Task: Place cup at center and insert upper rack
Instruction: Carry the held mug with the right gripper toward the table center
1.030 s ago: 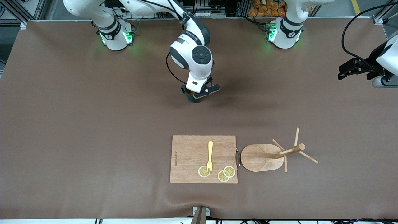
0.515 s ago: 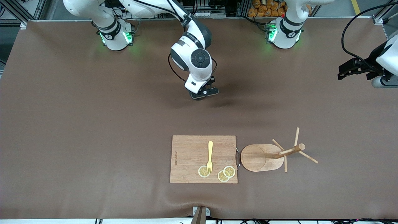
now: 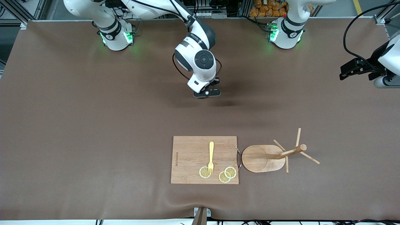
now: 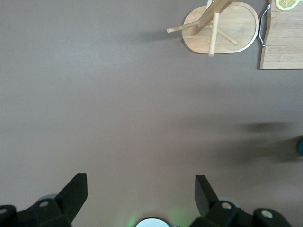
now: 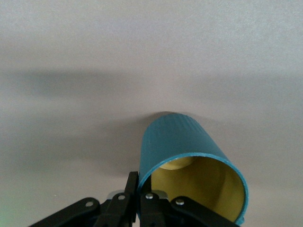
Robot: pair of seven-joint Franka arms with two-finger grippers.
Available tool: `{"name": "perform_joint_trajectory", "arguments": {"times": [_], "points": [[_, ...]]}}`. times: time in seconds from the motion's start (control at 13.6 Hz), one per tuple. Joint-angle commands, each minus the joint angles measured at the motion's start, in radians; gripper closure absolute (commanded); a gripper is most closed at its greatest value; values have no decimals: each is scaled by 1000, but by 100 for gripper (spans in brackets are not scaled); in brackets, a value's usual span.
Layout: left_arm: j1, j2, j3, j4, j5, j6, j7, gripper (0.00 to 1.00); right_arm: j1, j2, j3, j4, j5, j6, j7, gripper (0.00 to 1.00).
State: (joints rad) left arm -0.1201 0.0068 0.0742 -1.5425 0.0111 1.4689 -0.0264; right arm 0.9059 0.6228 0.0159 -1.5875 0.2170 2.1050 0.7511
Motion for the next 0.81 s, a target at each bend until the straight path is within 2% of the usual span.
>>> {"name": "perform_joint_trajectory", "arguments": {"times": [0.0, 0.44, 0.51, 0.74], "points": [[-10, -8, -5, 10, -11, -5, -9, 0, 13, 18, -8, 34, 24, -14, 22, 100], [-13, -5, -8, 13, -16, -2, -10, 0, 34, 34, -8, 32, 7, -13, 8, 99], [-13, -5, -11, 13, -16, -2, -10, 0, 34, 35, -10, 32, 5, -13, 8, 84], [-12, -4, -22, 13, -16, 1, -20, 0, 34, 34, -10, 34, 1, -13, 8, 26]]}}
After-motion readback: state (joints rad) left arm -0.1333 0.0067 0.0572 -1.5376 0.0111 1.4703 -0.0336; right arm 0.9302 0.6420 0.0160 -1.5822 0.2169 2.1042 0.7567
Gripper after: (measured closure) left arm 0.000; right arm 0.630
